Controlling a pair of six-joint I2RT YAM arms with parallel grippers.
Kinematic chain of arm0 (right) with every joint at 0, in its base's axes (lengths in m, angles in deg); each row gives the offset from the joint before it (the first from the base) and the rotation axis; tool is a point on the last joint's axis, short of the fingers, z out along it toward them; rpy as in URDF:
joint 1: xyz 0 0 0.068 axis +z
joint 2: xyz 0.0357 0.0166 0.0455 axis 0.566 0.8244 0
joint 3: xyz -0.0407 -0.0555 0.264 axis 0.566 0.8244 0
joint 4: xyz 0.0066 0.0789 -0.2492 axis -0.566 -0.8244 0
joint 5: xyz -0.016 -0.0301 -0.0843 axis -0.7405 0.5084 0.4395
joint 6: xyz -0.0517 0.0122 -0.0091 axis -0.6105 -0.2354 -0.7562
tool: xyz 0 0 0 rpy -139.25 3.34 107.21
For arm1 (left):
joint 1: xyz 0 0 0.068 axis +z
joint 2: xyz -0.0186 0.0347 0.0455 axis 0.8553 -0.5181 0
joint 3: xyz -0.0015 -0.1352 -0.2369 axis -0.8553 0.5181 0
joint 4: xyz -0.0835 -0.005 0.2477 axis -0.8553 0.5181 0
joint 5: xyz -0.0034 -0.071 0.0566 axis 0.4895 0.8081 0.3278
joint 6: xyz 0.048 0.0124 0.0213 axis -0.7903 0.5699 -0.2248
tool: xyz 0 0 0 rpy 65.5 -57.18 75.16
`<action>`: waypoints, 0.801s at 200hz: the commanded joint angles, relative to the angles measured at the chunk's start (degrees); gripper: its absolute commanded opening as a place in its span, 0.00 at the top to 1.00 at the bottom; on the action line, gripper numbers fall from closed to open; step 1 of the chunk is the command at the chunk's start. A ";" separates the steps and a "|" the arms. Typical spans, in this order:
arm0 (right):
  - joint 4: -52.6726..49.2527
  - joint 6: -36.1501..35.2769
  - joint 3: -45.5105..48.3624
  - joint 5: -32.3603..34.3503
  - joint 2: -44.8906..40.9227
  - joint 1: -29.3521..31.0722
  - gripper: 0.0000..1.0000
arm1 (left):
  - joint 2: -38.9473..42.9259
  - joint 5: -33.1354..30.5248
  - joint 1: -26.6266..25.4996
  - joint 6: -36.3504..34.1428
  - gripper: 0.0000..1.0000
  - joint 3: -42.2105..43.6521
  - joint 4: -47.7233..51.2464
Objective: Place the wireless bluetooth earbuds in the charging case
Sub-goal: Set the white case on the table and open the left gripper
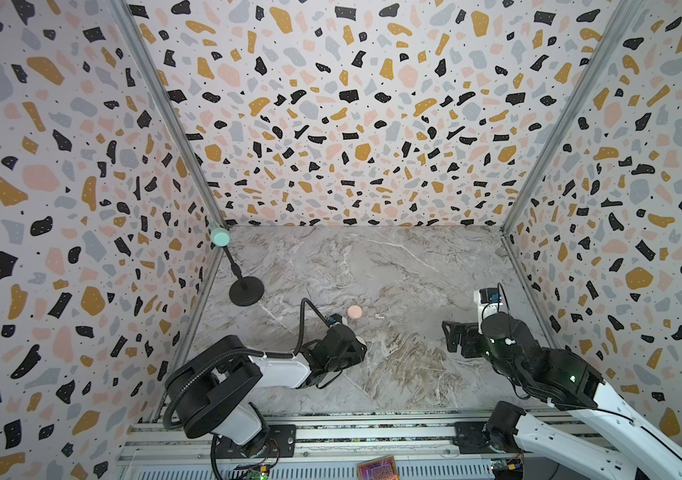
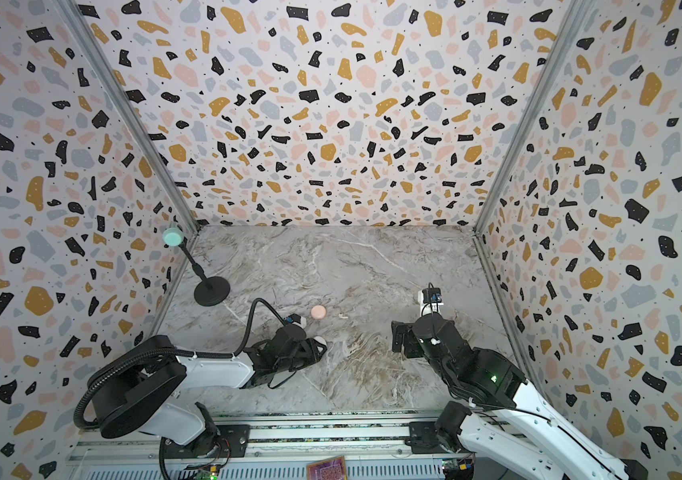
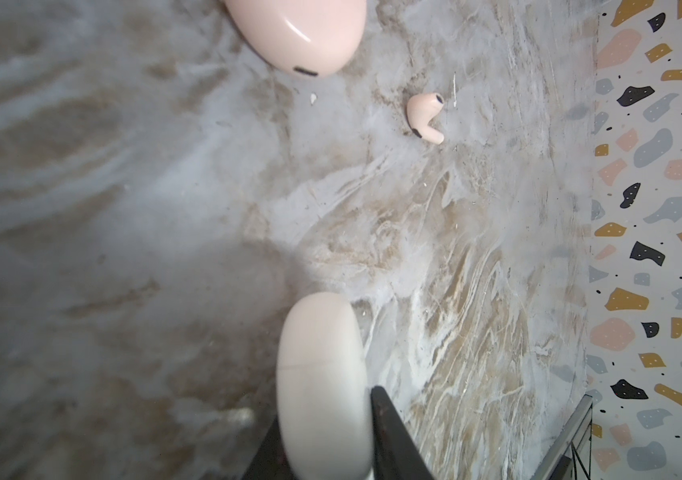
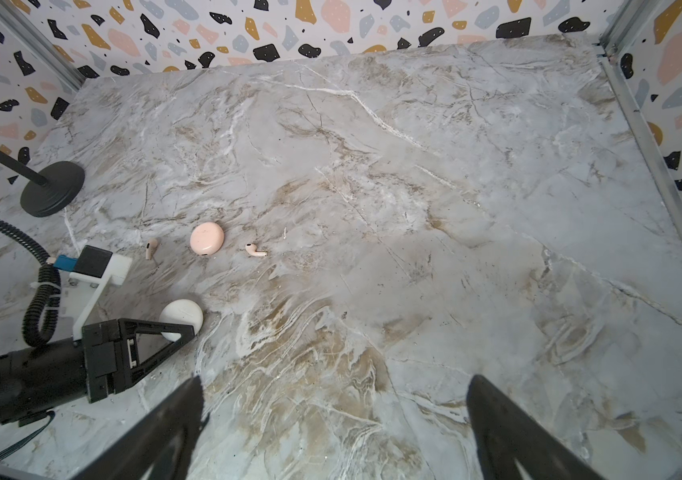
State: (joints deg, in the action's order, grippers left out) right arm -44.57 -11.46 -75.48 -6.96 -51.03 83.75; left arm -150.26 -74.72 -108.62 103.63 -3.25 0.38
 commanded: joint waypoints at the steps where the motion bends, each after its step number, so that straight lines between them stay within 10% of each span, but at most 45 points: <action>1: 0.39 -0.52 0.10 0.06 -0.53 -0.39 0.01 | 0.96 0.33 0.26 -0.16 0.70 -0.19 1.87; 160: 0.88 -1.18 0.21 -0.82 -1.25 -1.36 0.01 | 2.45 0.09 -0.44 -0.26 0.68 -0.99 6.88</action>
State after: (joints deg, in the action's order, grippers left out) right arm -44.13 -11.90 -75.29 -7.79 -51.68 82.70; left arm -148.47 -74.76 -108.73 103.68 -3.68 4.58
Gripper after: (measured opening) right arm 0.989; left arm 0.321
